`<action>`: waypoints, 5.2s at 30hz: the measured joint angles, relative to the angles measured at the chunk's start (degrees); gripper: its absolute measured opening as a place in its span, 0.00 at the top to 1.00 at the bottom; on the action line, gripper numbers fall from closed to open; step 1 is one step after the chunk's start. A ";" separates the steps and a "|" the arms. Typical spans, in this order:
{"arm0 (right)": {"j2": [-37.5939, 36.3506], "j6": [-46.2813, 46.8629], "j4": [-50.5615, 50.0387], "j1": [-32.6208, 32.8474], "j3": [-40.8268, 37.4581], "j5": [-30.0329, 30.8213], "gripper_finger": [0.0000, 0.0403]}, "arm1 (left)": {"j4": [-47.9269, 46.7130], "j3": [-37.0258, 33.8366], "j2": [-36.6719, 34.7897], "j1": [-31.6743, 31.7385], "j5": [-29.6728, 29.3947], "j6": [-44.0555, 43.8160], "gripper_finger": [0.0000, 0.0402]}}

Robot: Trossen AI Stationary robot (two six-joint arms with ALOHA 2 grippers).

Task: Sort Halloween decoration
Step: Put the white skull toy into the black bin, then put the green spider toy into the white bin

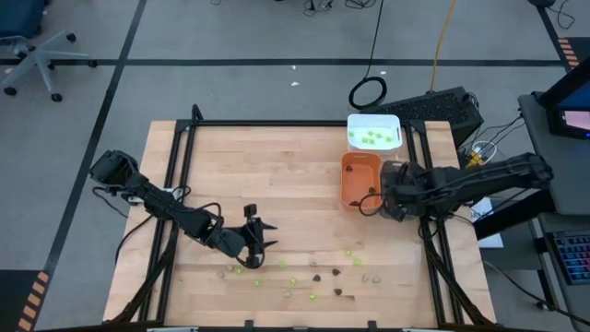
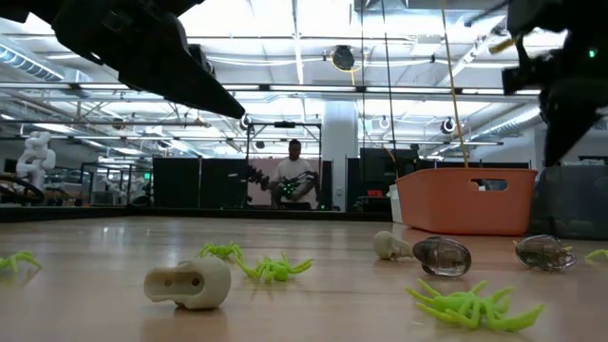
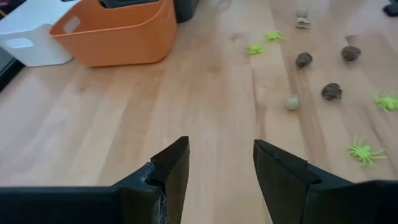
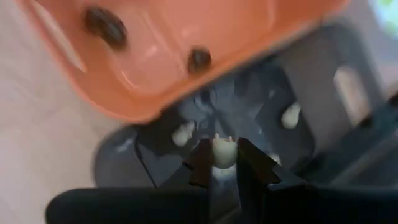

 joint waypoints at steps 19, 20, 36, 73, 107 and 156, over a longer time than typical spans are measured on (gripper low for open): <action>1.97 6.60 1.28 -3.72 -3.88 0.25 0.84 | -0.07 0.00 0.00 -0.26 6.33 -5.98 0.56; 2.34 6.97 1.37 -3.72 -3.66 0.61 0.81 | -0.09 0.00 0.00 -0.51 6.72 -6.05 0.56; 2.78 6.49 5.72 1.19 10.44 9.17 0.59 | 6.42 0.07 7.75 -7.82 5.93 -7.66 0.56; 38.22 -24.89 72.48 23.05 12.58 9.29 0.59 | 14.87 0.09 20.63 3.13 26.37 9.72 0.99; 60.37 -60.41 102.63 24.43 12.56 13.67 0.67 | 27.30 -0.04 19.65 8.77 35.48 -12.02 1.00; 44.12 -70.96 91.07 19.98 12.58 7.71 1.00 | -5.61 0.02 0.21 8.80 17.62 -8.97 0.64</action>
